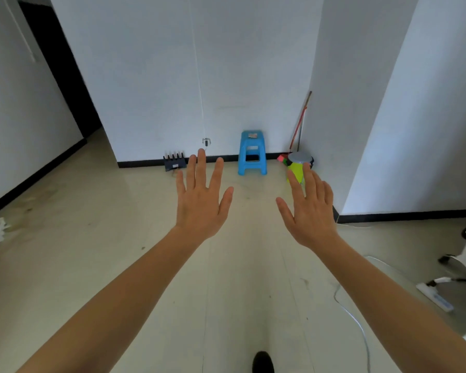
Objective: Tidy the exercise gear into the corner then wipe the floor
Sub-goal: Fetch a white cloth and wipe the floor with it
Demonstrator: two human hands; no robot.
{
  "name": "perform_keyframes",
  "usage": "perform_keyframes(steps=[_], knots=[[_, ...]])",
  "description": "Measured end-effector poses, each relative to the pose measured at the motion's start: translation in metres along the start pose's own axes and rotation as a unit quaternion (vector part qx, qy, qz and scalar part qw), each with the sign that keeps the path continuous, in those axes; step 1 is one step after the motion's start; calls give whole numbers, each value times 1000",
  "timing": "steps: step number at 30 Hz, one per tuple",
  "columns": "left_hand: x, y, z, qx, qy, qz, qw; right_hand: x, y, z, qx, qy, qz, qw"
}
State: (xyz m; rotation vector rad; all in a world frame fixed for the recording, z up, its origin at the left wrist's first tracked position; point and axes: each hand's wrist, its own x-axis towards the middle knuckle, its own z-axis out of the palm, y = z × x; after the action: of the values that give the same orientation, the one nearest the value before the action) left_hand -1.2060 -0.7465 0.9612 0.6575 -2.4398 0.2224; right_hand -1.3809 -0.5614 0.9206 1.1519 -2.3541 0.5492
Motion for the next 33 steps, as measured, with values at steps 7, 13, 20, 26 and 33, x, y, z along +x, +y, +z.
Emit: perform_keyframes(steps=[7,13,20,26,33], knots=[[200,-50,132,11,-7,13,1000,207,62,129,7,-12,22,1000],[339,-114,211,7,27,-1,1000,383,67,213,40,-16,20,999],[501,-199,359,-14,38,-30,999,571,80,358,27,-13,-35,999],[668,-255,471,-34,17,-4,999,727,113,454,-11,-33,-20,999],[848,-266,607,-36,-26,31,999,873,190,556,-20,-21,39,999]])
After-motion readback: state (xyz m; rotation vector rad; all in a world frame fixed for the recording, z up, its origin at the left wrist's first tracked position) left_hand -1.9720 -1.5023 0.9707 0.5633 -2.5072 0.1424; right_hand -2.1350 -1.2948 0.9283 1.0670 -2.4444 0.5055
